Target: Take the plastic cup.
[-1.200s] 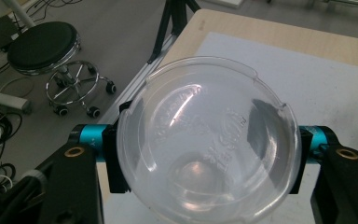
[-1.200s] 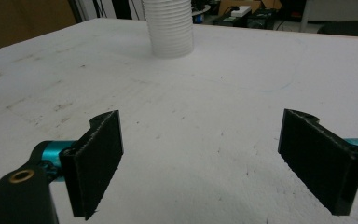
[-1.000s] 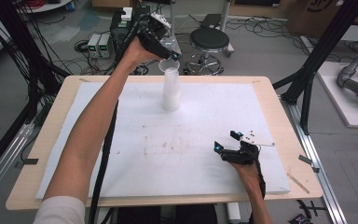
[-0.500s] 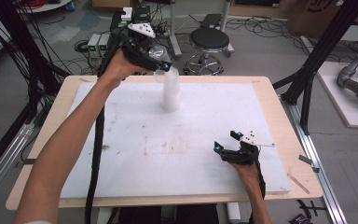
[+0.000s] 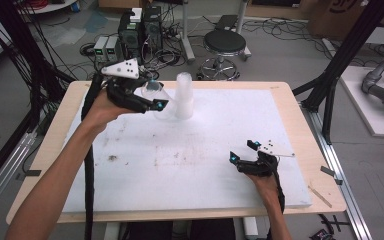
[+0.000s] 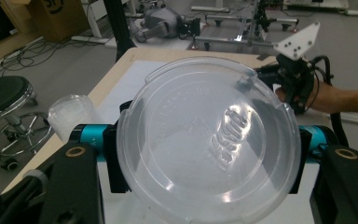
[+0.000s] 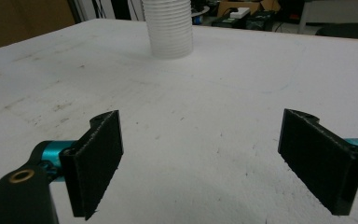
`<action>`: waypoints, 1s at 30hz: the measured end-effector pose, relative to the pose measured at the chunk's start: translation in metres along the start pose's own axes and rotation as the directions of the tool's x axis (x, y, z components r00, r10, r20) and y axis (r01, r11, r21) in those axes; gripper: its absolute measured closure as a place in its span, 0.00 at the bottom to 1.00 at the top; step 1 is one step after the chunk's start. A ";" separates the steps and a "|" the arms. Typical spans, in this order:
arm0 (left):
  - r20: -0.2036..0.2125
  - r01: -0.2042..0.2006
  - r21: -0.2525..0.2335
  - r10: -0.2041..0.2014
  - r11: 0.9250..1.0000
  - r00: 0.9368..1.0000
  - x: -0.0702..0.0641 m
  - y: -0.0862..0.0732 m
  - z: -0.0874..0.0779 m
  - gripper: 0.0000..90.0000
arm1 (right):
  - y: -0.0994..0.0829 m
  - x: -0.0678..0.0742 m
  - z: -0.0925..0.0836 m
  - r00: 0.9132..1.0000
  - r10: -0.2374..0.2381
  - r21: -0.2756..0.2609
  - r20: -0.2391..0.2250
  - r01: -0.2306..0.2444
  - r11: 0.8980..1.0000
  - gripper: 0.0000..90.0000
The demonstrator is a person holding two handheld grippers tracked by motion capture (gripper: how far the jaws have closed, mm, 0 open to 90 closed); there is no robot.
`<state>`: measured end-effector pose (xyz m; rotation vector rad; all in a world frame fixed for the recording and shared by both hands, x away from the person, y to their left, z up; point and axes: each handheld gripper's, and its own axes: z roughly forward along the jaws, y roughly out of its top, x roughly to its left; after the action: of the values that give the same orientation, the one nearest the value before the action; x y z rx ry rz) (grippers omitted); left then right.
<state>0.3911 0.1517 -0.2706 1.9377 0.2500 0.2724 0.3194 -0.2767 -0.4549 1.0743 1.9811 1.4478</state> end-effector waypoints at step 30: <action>0.116 0.109 -0.185 -0.088 0.977 0.989 -0.052 -0.098 0.007 0.42 | 0.000 0.001 -0.001 1.000 -0.002 -0.006 0.005 0.002 1.000 0.15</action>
<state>0.3392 0.1661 -0.3683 1.7379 0.2401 0.1217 0.3180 -0.2768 -0.4548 1.0714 1.9728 1.4480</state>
